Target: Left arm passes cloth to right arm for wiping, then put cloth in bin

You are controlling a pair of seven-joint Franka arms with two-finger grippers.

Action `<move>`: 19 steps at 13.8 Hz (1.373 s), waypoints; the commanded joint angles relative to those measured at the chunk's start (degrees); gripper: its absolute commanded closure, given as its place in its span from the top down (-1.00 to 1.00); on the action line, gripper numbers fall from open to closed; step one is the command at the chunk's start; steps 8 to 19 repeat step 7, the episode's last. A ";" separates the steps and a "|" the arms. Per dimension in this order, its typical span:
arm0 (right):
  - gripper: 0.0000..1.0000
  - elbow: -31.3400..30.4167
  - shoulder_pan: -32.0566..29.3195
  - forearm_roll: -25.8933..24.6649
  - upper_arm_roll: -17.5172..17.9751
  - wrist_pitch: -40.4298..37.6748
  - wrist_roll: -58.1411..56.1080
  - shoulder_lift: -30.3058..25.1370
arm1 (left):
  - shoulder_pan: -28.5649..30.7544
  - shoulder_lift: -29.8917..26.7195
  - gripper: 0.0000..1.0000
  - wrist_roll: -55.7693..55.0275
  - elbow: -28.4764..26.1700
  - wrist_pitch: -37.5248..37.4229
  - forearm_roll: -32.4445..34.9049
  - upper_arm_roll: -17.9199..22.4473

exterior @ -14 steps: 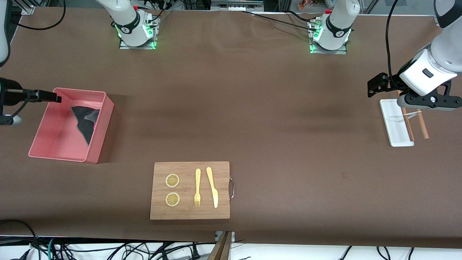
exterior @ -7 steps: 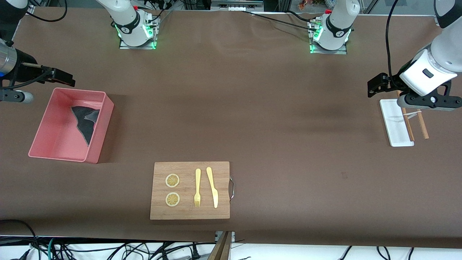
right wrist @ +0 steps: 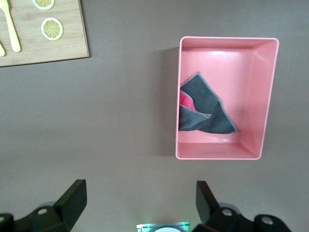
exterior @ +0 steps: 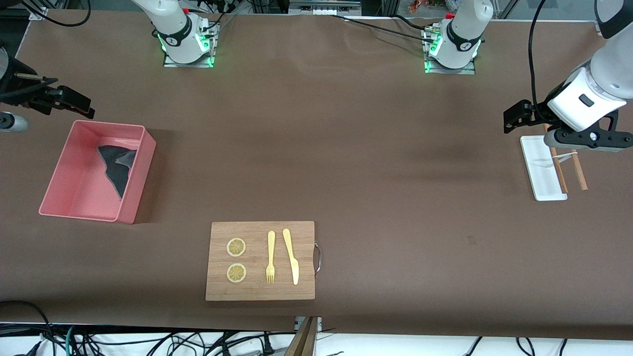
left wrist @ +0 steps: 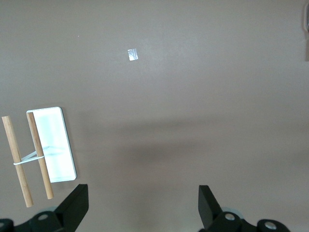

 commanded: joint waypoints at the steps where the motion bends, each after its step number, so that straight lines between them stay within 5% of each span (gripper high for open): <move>1: 1.00 0.06 -1.78 -1.76 2.14 -3.61 0.67 -1.28 | -0.18 0.74 1.00 0.58 1.43 -0.18 -0.67 0.20; 19: 1.00 0.15 -1.96 -1.15 2.06 -3.28 1.37 -1.11 | -0.18 0.65 1.00 0.58 1.51 -0.18 -0.59 0.20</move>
